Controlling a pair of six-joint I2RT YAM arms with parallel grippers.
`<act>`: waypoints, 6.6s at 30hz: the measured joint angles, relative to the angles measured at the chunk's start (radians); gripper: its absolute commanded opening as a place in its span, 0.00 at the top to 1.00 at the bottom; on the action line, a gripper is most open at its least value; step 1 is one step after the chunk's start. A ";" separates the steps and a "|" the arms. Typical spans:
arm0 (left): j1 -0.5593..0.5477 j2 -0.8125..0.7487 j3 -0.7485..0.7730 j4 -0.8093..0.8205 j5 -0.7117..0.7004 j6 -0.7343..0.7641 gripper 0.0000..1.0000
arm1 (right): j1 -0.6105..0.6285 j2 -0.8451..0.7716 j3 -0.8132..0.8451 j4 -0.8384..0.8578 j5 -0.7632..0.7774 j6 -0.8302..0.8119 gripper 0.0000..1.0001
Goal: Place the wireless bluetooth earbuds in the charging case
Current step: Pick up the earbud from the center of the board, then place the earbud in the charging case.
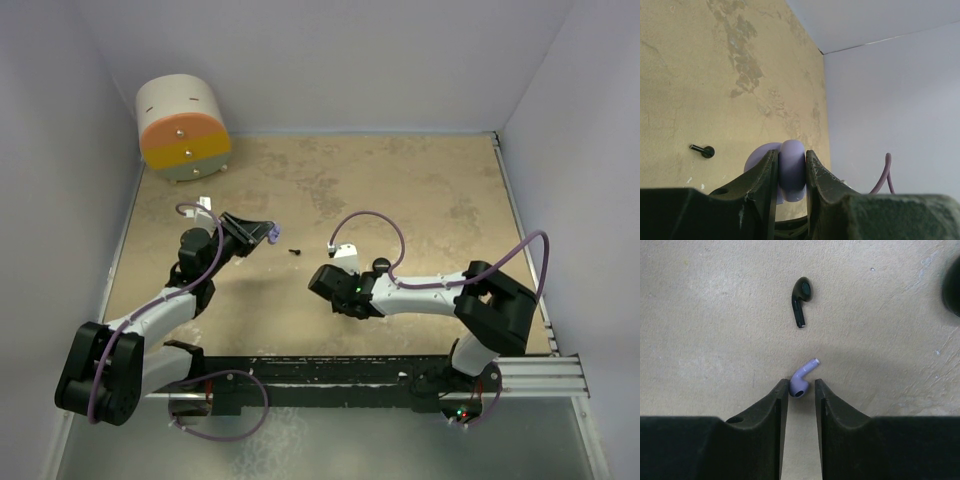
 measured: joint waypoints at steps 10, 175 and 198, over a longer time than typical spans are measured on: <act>0.000 -0.008 0.000 0.000 0.000 0.000 1.00 | 0.000 0.000 -0.003 0.012 -0.006 -0.004 0.72; -0.205 0.199 0.032 0.473 -0.124 -0.134 1.00 | -0.618 0.070 0.275 0.620 -1.492 0.076 1.00; -0.212 0.182 0.017 0.512 -0.125 -0.122 1.00 | -0.619 0.070 0.274 0.649 -1.518 0.122 1.00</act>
